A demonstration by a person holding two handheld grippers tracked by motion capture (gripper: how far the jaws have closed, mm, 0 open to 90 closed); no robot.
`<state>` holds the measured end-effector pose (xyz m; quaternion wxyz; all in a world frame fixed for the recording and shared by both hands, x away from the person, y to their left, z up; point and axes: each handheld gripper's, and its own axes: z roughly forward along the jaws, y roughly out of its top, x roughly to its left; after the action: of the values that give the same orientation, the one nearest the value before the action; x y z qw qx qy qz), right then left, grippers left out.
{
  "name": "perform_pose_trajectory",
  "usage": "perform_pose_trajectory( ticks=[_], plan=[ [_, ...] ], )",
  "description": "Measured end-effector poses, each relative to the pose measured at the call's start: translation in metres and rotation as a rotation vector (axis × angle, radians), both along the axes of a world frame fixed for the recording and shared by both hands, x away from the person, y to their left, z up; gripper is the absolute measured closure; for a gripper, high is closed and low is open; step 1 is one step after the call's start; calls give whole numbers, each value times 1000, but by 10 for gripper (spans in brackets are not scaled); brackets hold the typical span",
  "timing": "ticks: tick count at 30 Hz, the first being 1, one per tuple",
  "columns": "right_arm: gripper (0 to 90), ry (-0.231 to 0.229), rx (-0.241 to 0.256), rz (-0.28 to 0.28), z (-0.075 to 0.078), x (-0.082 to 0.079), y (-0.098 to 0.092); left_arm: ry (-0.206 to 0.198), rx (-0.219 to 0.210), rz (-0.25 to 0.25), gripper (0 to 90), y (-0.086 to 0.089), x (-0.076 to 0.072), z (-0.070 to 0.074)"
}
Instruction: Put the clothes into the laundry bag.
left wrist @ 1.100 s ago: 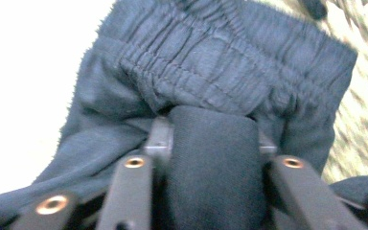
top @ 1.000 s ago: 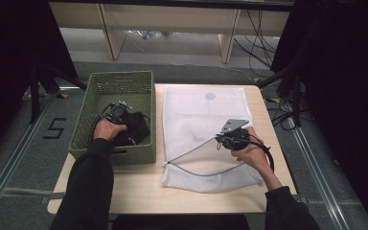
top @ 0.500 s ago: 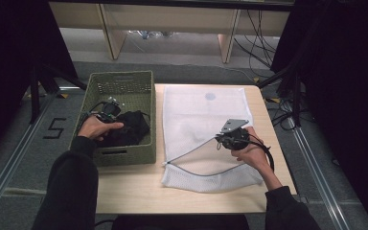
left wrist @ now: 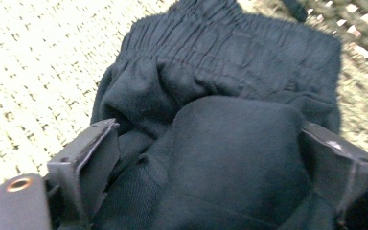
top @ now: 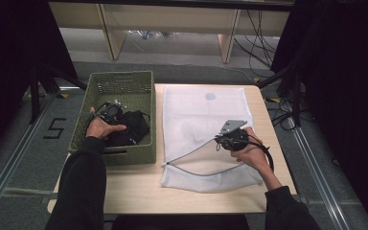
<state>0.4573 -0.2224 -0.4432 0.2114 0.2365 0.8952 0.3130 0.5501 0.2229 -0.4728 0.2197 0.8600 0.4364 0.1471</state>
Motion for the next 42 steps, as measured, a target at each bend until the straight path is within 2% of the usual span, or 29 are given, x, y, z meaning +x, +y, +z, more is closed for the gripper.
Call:
perform_pose_trajectory(
  ticks=[1, 2, 3, 4, 5, 8, 9, 10, 11, 13, 14, 15, 16, 18, 19, 20, 22, 24, 26, 28, 30, 31, 34, 36, 38, 40, 42],
  plan=[
    [885, 0, 0, 0, 0, 0, 0, 0, 0, 0, 58, 0, 0, 0],
    [885, -6, 5, -5, -1, 0, 1, 35, -5, 8, 28, 1, 3, -7],
    [885, -6, 5, -5, -1, 0, 1, 35, -5, 8, 4, 1, 3, -7],
    [885, -1, -6, 10, 0, 0, 0, 50, -19, 17, 0, 2, 5, -14],
    [885, -1, -6, 10, 0, 0, 0, 50, -19, 17, 0, 2, 5, -14],
    [885, 2, -1, 3, 0, 0, 0, 96, -69, 34, 0, 3, 7, -23],
    [885, -4, -6, 12, 0, 1, 0, 110, -50, 20, 0, 5, 8, -22],
    [885, -2, -5, 10, 0, 0, 0, 107, -68, 37, 0, 3, 7, -23],
    [885, -3, -7, 17, 0, 1, 0, 110, -44, 27, 0, 4, 8, -22],
    [884, -6, -5, 14, 0, 0, 0, 102, -66, 56, 15, 1, 7, -23],
    [884, -1, -7, 14, 1, 0, 0, 121, -62, 63, 59, 1, 5, -20],
    [884, -1, -7, 14, 1, 0, 0, 121, -62, 63, 106, 1, 5, -20],
    [884, -1, -3, 13, 1, 0, 0, 132, -79, 45, 106, 2, 5, -17],
    [884, 0, 8, -3, 1, -1, 1, 132, -87, 56, 360, 4, 3, -13],
    [884, 0, 8, -3, 1, -1, 1, 132, -87, 56, 429, 4, 3, -13],
    [884, -1, 9, -2, 1, -1, 1, 121, -80, 59, 429, 5, 2, -13],
    [885, -7, 0, 14, 2, 0, 0, 103, -80, 76, 525, 4, 2, -11],
    [889, -9, 5, 12, 2, 0, 0, 113, -76, 56, 629, 4, 1, -9],
    [890, -5, 3, 16, 2, 0, 0, 103, -79, 72, 640, 3, 0, -8],
    [897, 6, 9, 2, 3, -1, -1, 102, -80, 67, 658, 3, 0, -6],
    [899, 3, 8, 6, 3, 0, -1, 80, -114, 71, 667, 3, -3, 2],
    [899, 3, 8, 6, 3, 0, -1, 80, -114, 71, 669, 3, -3, 2],
    [900, -14, 8, 9, 4, 0, -1, 32, -168, 78, 673, 3, -7, 20],
    [900, -9, 8, 8, 5, 0, -2, 1, -215, 75, 676, 4, -9, 31],
    [900, -11, 9, 5, 5, 0, -2, -31, -279, 80, 677, 8, -13, 47],
    [900, -5, 19, -11, 5, -1, -2, -50, -292, 86, 677, 12, -16, 61],
    [900, -7, 12, -2, 5, -1, -2, -75, -315, 94, 677, 15, -19, 75]
  ],
)
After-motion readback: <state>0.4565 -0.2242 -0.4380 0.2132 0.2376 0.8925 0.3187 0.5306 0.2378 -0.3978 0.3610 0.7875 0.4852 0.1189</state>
